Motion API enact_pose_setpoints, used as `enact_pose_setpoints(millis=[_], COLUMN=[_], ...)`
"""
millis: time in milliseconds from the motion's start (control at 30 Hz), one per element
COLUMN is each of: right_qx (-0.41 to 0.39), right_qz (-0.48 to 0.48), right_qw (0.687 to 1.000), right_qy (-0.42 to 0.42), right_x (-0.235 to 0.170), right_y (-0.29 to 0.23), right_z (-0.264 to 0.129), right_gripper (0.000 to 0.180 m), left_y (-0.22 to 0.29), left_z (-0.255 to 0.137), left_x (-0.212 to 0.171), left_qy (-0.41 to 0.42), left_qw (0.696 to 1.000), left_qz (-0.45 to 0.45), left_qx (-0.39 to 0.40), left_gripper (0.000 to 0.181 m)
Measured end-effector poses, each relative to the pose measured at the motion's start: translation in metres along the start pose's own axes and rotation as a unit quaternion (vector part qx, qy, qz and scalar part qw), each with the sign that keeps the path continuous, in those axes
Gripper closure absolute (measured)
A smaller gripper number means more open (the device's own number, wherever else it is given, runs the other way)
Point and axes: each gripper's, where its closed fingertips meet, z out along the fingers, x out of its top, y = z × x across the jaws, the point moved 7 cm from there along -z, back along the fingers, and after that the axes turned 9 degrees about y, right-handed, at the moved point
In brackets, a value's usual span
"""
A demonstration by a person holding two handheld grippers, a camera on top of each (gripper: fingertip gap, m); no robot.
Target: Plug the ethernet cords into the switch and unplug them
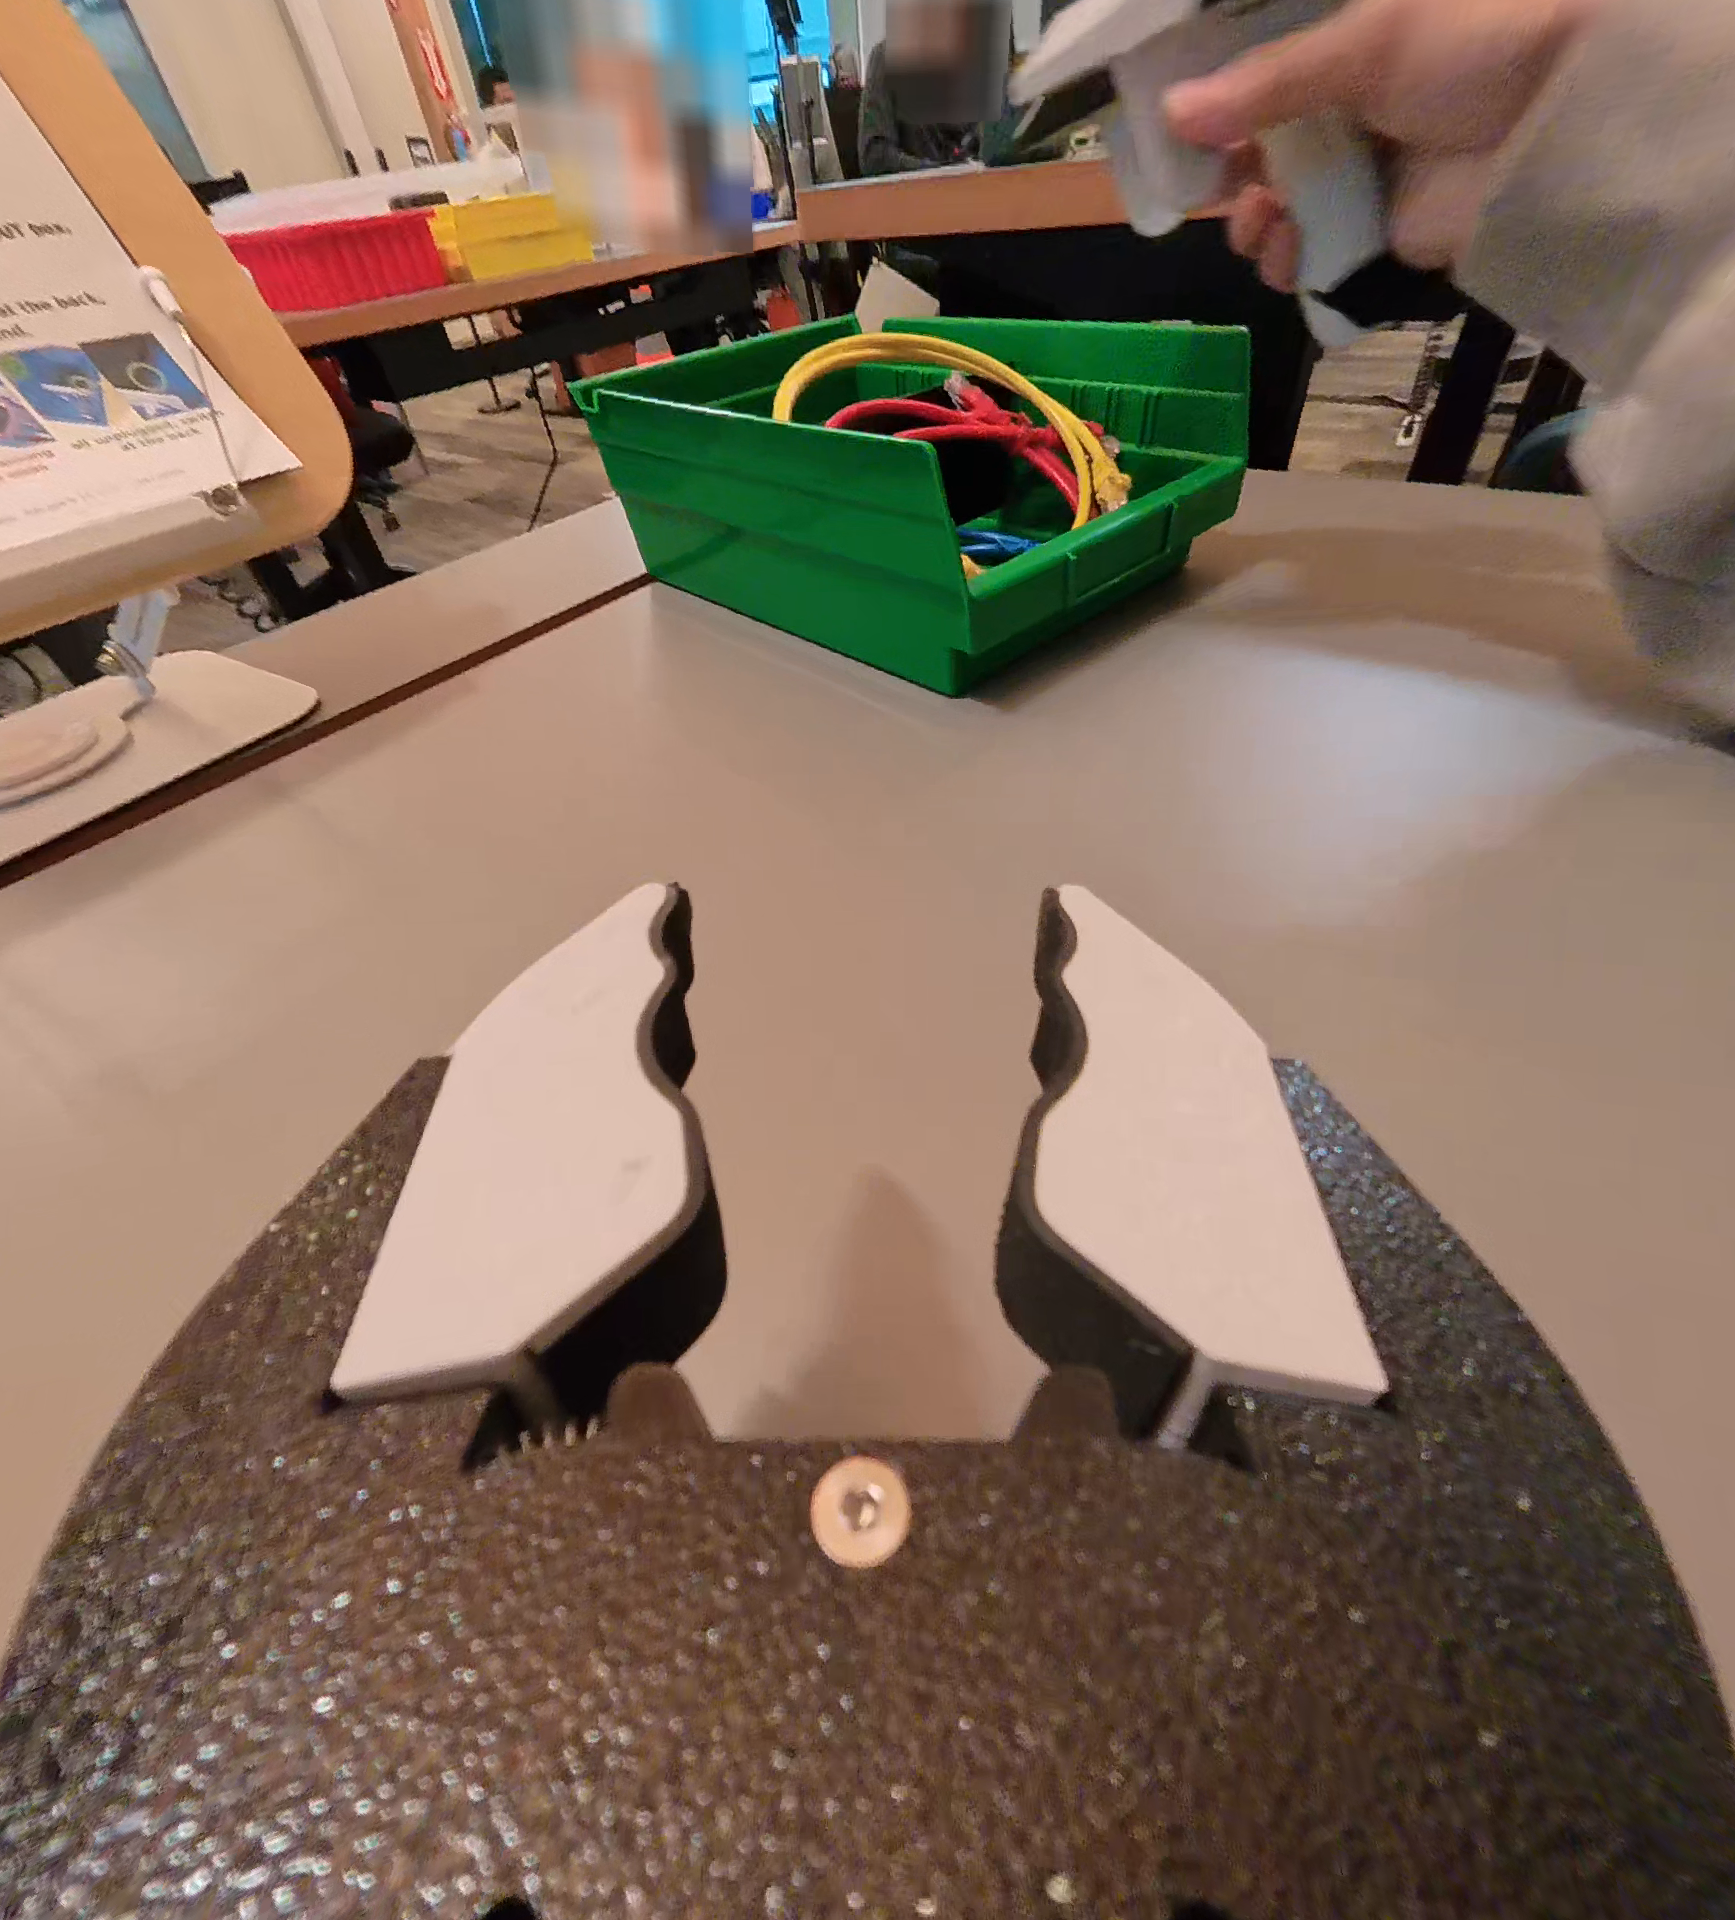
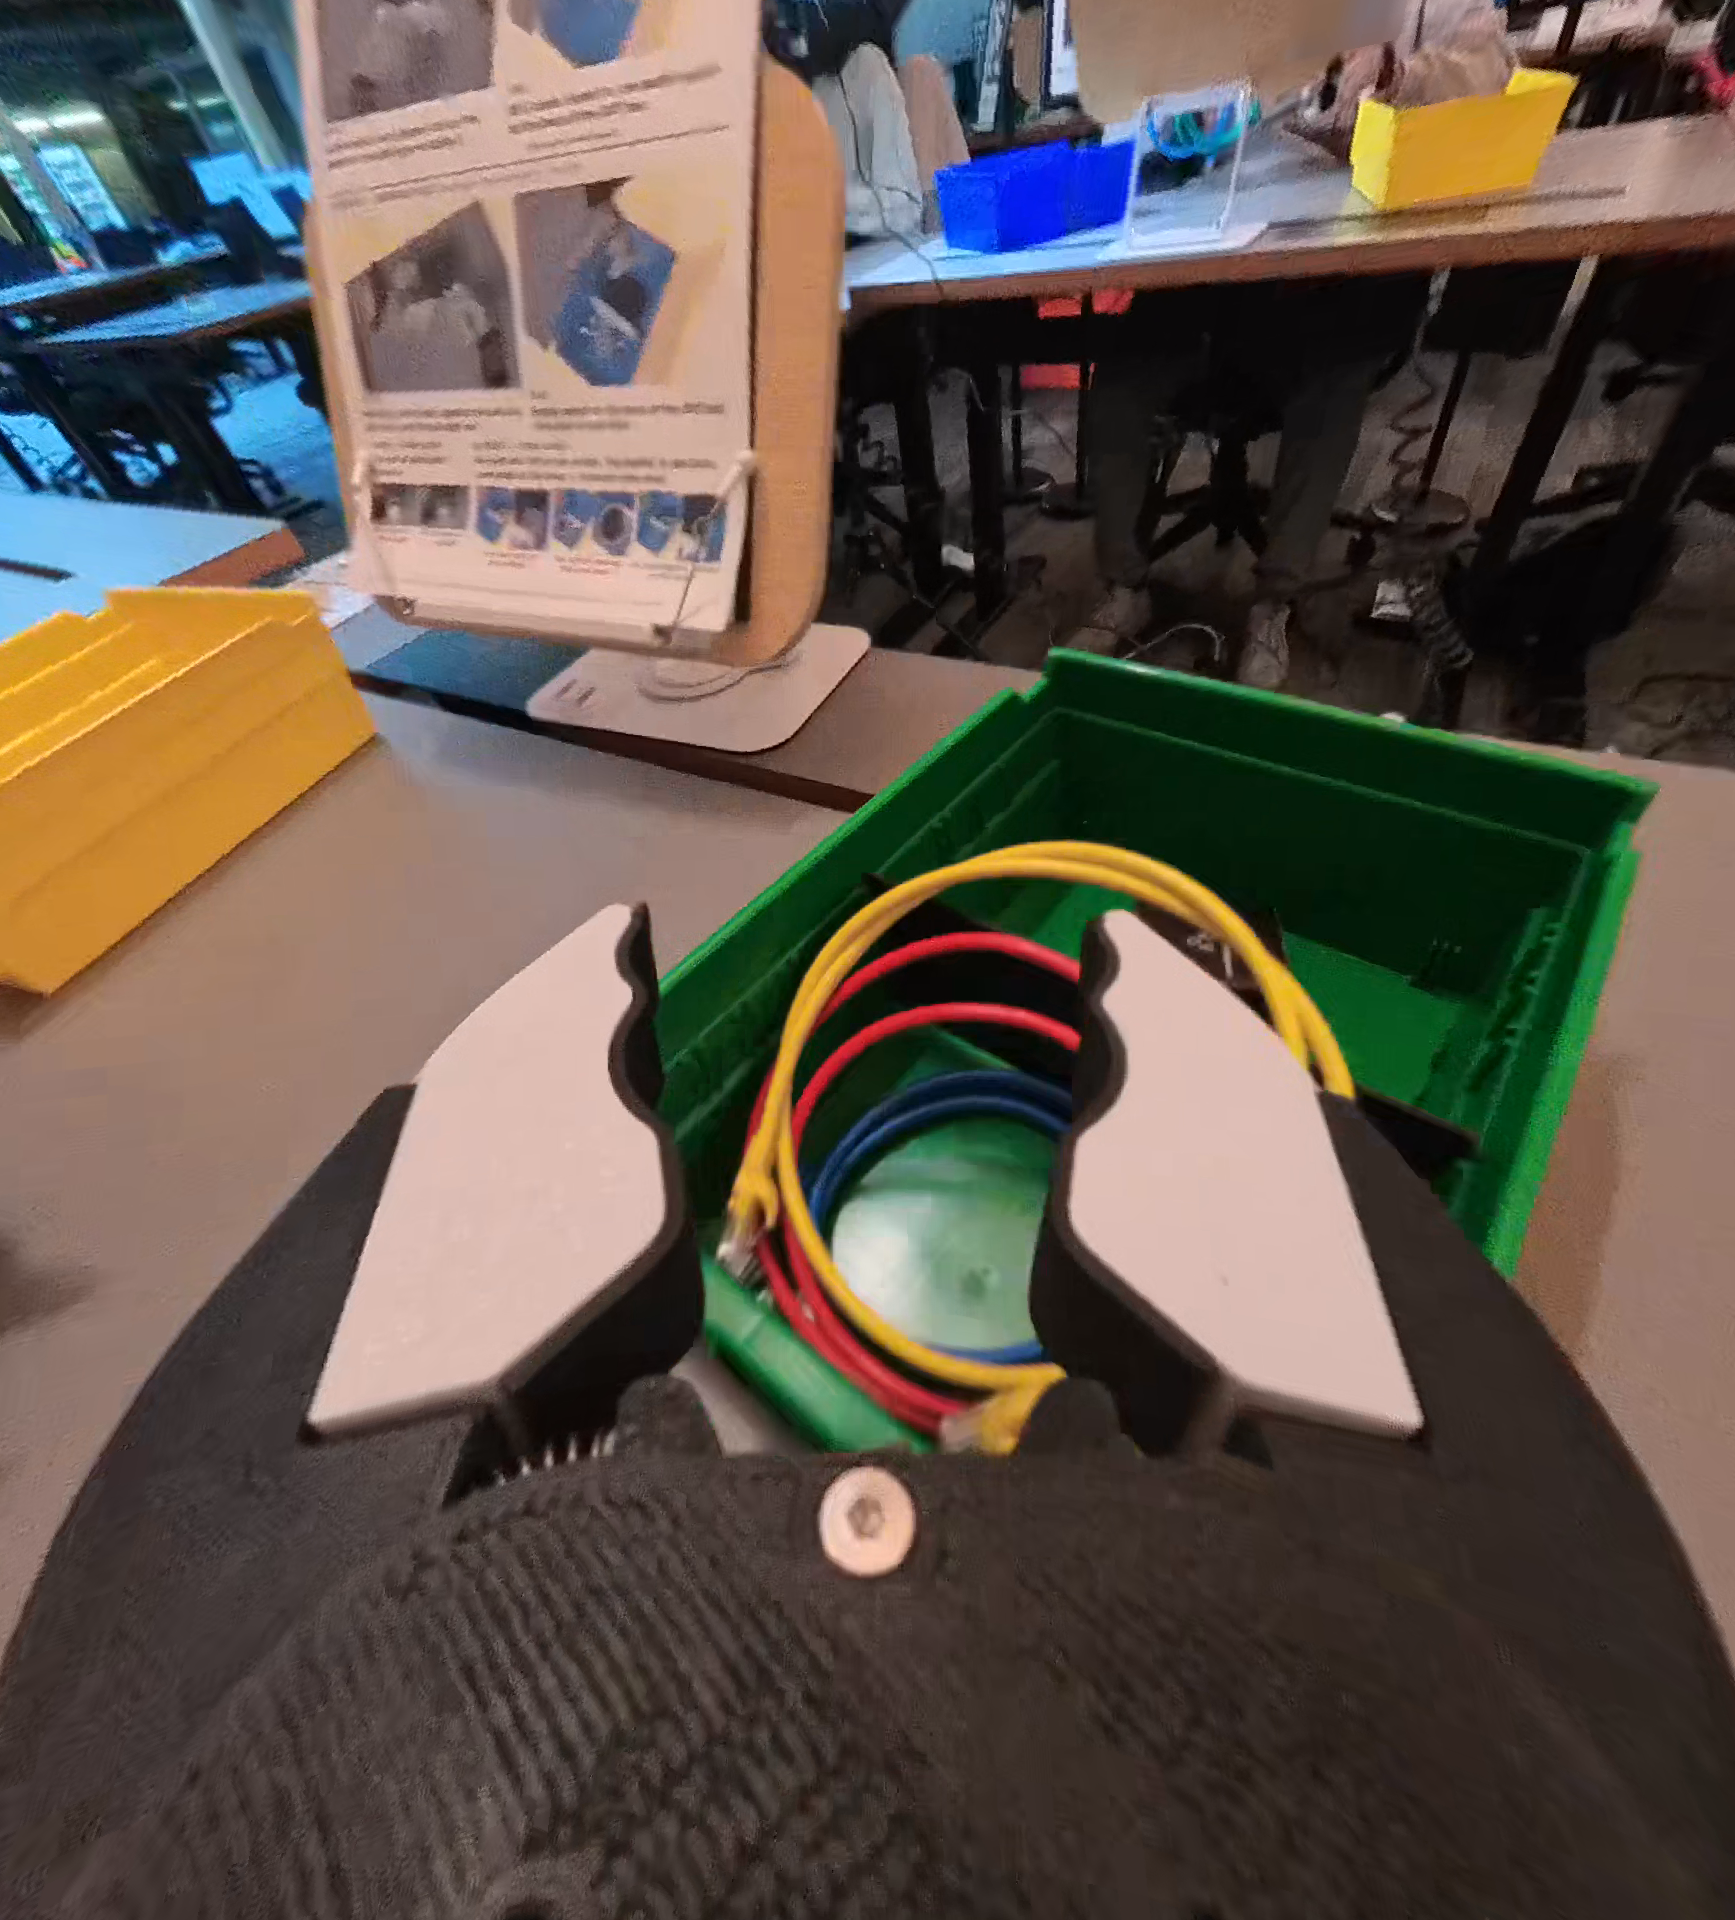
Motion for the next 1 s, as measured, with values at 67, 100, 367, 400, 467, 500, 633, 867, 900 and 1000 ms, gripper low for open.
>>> enact_pose_setpoints(millis=[67,100,367,400,467,500,633,867,900,1000], right_qx=[0.005,-0.002,-0.037,-0.053,-0.079,-0.074,-0.061,-0.072,-0.071,-0.068], right_qz=[-0.04,-0.055,-0.121,-0.132,-0.148,-0.152,-0.159,-0.183,-0.184,-0.181], right_qw=[0.999,0.998,0.99,0.986,0.982,0.982,0.98,0.972,0.972,0.975], right_qy=[0.008,0.016,-0.065,-0.082,-0.086,-0.085,-0.107,-0.13,-0.129,-0.106], right_x=[-0.014,-0.02,-0.05,-0.052,-0.052,-0.052,-0.054,-0.059,-0.059,-0.055], right_y=[-0.029,-0.04,-0.072,-0.07,-0.066,-0.066,-0.062,-0.05,-0.049,-0.05], right_z=[-0.032,-0.045,-0.091,-0.094,-0.098,-0.099,-0.105,-0.113,-0.113,-0.112], right_gripper=[0.095,0.096,0.091,0.09,0.095,0.097,0.098,0.101,0.102,0.105], left_y=[0.002,0.003,0.007,0.005,0.001,-0.001,-0.02,-0.031,-0.034,-0.037], left_z=[0.006,0.011,0.108,0.124,0.157,0.175,0.243,0.31,0.315,0.326], left_x=[0.002,0.004,0.058,0.067,0.08,0.084,0.087,0.06,0.054,0.041], left_qy=[-0.008,-0.012,-0.067,-0.076,-0.123,-0.156,-0.259,-0.416,-0.425,-0.429], left_qw=[1.0,0.999,0.99,0.989,0.983,0.979,0.961,0.9,0.897,0.895], left_qz=[-0.017,-0.028,-0.101,-0.11,-0.114,-0.11,-0.088,-0.134,-0.119,-0.109], left_qx=[-0.01,-0.016,-0.067,-0.068,-0.072,-0.075,-0.043,-0.002,0.013,0.046], left_gripper=[0.118,0.118,0.109,0.107,0.107,0.106,0.125,0.117,0.11,0.125])
